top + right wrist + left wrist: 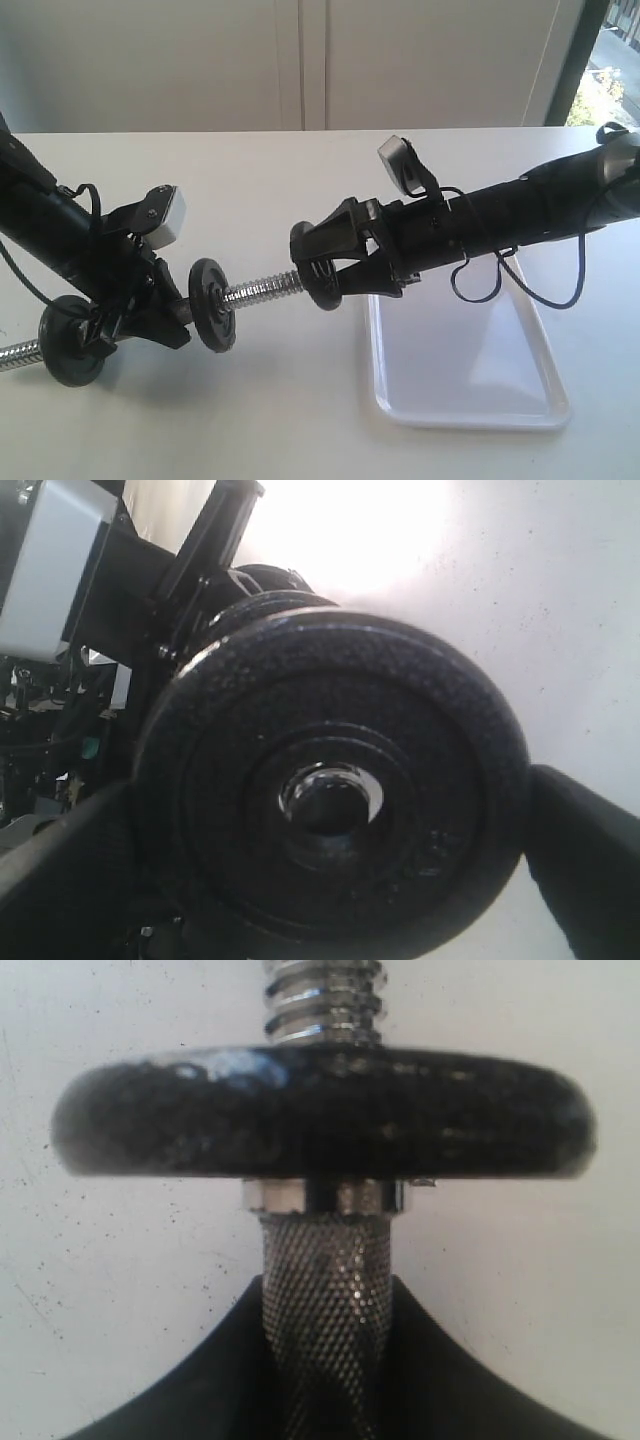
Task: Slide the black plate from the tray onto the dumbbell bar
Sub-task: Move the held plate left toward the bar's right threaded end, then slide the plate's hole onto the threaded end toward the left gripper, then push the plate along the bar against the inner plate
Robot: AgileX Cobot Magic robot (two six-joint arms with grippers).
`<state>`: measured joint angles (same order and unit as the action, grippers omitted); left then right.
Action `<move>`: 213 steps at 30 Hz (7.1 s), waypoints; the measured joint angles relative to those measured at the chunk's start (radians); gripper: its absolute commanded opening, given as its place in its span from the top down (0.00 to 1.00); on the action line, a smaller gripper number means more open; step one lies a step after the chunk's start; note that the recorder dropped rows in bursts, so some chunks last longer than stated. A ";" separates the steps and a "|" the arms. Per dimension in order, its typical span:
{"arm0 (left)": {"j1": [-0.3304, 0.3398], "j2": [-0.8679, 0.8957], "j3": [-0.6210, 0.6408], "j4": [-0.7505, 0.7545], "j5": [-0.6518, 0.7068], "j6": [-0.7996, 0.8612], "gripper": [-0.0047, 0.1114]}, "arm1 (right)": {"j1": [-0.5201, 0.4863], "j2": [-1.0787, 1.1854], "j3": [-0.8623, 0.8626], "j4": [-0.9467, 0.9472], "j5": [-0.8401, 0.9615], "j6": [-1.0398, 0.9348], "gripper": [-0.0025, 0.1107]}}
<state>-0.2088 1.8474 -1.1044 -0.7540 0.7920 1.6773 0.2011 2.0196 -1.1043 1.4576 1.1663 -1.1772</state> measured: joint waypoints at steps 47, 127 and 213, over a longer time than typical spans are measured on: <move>0.000 0.000 0.000 -0.019 -0.023 -0.002 0.96 | -0.029 0.000 0.000 0.067 -0.004 0.003 0.98; 0.000 0.002 0.000 -0.024 -0.031 0.003 0.96 | 0.067 0.062 0.000 0.087 -0.003 -0.004 0.98; 0.004 -0.004 0.000 0.002 -0.008 -0.011 0.96 | 0.241 0.069 0.000 0.244 -0.144 -0.004 0.98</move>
<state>-0.2051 1.8436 -1.1044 -0.7523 0.7836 1.6662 0.4426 2.0884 -1.1043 1.7021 1.0226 -1.1814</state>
